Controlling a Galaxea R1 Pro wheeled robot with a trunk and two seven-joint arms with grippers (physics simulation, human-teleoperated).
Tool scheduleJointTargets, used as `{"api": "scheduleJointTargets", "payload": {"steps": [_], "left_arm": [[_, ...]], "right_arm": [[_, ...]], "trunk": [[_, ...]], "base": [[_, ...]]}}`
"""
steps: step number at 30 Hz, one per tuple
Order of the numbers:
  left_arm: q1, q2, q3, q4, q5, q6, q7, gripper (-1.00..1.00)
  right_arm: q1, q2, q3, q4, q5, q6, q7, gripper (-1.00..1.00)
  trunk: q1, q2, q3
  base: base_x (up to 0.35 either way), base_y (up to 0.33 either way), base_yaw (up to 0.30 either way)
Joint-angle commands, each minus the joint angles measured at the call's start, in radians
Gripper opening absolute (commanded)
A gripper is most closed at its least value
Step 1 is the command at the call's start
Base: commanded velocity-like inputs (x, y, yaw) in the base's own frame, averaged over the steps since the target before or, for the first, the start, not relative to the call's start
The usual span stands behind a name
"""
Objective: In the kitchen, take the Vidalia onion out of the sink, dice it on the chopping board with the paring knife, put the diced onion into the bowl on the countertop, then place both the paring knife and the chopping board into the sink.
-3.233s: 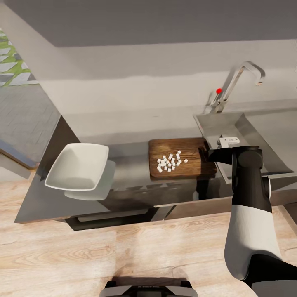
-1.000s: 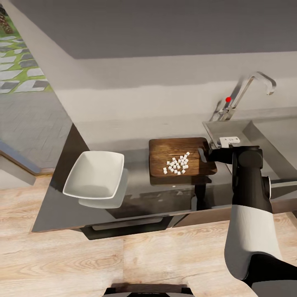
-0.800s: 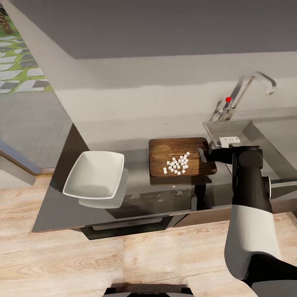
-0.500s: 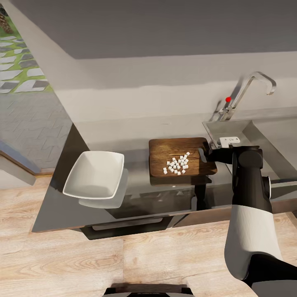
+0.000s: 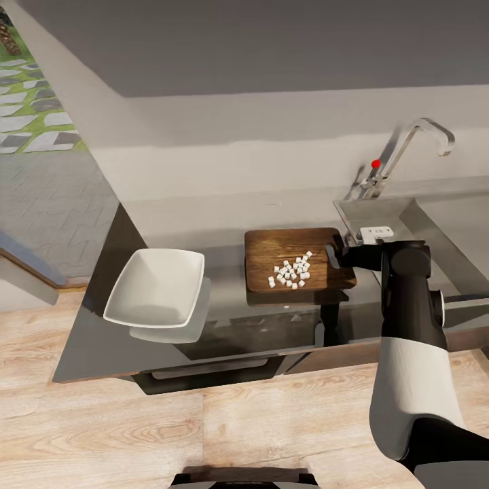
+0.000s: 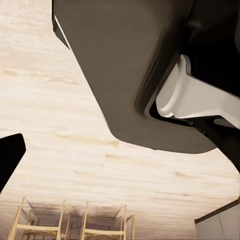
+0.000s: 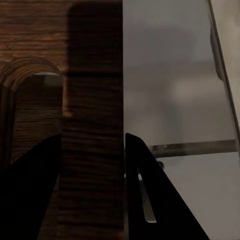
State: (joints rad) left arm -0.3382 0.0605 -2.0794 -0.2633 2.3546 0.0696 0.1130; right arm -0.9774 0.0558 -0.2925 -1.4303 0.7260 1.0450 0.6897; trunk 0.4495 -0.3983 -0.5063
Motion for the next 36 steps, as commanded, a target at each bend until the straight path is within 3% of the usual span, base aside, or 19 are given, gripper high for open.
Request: {"api": "scheduleJointTargets", "payload": {"steps": [1, 8, 24, 30, 36], "left_arm": [[0.001, 0.001, -0.002, -0.004, 0.002, -0.009, 0.005, 1.00], [0.016, 0.001, -0.002, -0.004, 0.002, -0.066, 0.004, 1.00], [0.018, 0.001, -0.002, -0.004, 0.002, -0.075, 0.003, 1.00], [0.018, -0.022, -0.002, -0.002, 0.002, -0.120, 0.003, 1.00], [0.018, -0.027, -0.004, -0.002, 0.002, -0.143, 0.004, 1.00]], "right_arm": [[-0.001, 0.001, -0.002, 0.000, 0.009, 0.002, 0.010, -1.00], [-0.001, 0.001, -0.002, 0.004, 0.009, 0.002, 0.010, -1.00], [-0.001, -0.004, -0.007, 0.004, 0.007, 0.002, 0.030, -1.00], [-0.001, -0.004, -0.009, 0.004, 0.007, 0.002, 0.031, -1.00], [-0.001, -0.004, -0.010, 0.004, 0.007, 0.002, 0.031, -1.00]], "trunk": [[0.001, -0.002, -0.001], [0.001, -0.002, -0.001], [0.001, -0.002, -0.001], [0.001, -0.002, -0.001], [0.001, -0.002, -0.001]], "base": [[0.000, 0.000, 0.000], [0.000, 0.000, 0.000], [0.000, 0.000, 0.000], [0.000, 0.000, 0.000], [0.000, 0.000, 0.000]]}}
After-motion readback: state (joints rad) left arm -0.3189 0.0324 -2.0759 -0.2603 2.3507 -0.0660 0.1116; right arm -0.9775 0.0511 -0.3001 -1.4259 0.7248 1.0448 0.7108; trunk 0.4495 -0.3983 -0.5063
